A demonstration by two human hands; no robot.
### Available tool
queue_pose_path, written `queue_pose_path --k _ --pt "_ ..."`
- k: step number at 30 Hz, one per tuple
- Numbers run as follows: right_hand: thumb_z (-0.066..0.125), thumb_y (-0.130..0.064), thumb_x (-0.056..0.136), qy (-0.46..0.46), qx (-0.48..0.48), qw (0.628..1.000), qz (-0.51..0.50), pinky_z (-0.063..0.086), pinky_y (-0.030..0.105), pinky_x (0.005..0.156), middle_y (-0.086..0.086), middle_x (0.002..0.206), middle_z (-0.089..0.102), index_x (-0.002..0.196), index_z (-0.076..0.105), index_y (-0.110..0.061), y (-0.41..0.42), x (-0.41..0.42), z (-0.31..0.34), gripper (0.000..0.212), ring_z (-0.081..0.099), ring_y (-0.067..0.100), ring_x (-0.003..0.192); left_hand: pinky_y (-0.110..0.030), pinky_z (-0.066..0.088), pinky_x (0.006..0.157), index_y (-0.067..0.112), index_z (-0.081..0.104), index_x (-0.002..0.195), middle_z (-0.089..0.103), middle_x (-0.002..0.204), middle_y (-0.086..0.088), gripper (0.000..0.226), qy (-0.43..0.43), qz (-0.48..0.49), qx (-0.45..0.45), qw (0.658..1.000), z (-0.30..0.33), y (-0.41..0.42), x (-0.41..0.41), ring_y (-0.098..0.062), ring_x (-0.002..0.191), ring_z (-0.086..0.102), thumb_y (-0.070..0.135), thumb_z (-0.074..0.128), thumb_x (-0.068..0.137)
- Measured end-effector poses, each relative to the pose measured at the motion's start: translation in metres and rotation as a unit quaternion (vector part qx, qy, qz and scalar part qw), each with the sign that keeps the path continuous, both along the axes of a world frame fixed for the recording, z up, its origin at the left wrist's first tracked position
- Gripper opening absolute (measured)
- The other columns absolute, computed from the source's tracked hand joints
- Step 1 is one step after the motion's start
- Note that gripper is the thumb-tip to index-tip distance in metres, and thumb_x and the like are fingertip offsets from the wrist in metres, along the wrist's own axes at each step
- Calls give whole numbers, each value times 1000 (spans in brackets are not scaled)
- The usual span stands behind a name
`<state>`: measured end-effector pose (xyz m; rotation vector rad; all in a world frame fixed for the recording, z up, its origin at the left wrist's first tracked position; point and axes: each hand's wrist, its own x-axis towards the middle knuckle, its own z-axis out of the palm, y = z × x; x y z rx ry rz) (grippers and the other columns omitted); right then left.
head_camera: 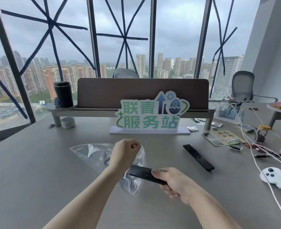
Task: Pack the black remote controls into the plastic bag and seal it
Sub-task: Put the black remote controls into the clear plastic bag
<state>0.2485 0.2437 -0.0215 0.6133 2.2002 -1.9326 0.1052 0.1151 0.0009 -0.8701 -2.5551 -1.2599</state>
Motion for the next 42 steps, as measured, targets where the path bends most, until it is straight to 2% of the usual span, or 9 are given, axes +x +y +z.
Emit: queue_pose_path --k 4,9,15,20,25,30,36,39,42 --pt "52 -36 98 50 -51 996 -49 22 20 36 4 67 64 94 65 -12 -17 -24 -13 27 29 9 39 -22 43 63 19 77 83 74 77 6 14 6 7 22 1000 7 7 1 -11 71 63 24 63 80" --pt "57 -22 90 69 225 940 -249 43 34 60 -2 64 72 73 72 -20 50 -3 -31 22 56 8 53 -24 45 68 21 76 84 74 79 5 13 -23 29 20 999 -10 -9 -6 -12 76 65 24 64 81" --pt "45 -40 96 -92 428 858 -268 45 45 97 15 141 48 144 40 -18 143 -5 -60 53 54 36 123 -25 44 66 25 75 84 69 72 7 13 -35 33 -35 998 -26 -17 1 -14 74 64 28 63 81" --pt "54 -35 95 -108 489 824 -266 48 43 85 14 126 56 129 50 -16 150 -11 -71 40 61 37 109 -20 40 55 26 74 76 64 60 13 14 -66 10 -83 994 -34 -24 8 -7 59 58 26 61 81" --pt "50 -27 92 3 264 914 -309 42 31 51 12 71 63 85 57 -4 140 -2 -66 26 55 26 51 -13 37 43 20 73 72 52 31 12 16 -90 26 -53 994 -33 -29 10 -2 35 50 23 60 82" --pt "43 -15 93 101 -62 969 -218 13 20 38 7 49 41 63 43 -13 103 48 -12 31 19 10 29 -26 48 54 20 73 71 68 55 2 14 -97 49 -14 994 -29 -27 8 -11 39 56 23 62 79" --pt "45 -20 97 31 19 999 -15 18 21 39 7 63 50 73 54 -17 19 29 -4 26 23 11 40 -26 49 64 23 76 76 73 67 4 13 -79 37 -13 996 -26 -22 19 -13 65 65 26 64 79" --pt "47 -22 100 80 -9 996 -32 28 21 37 3 77 66 102 66 -25 -18 0 -18 19 41 14 42 -29 50 66 19 75 75 73 67 2 16 -58 36 -20 997 -24 -29 21 -14 65 64 27 63 80" --pt "50 -12 94 126 144 971 -142 41 28 51 -3 69 66 90 69 -26 -20 -14 -29 24 55 21 59 -30 47 62 16 74 72 67 59 3 16 -44 38 -22 998 -22 -40 19 -12 56 58 24 62 80"
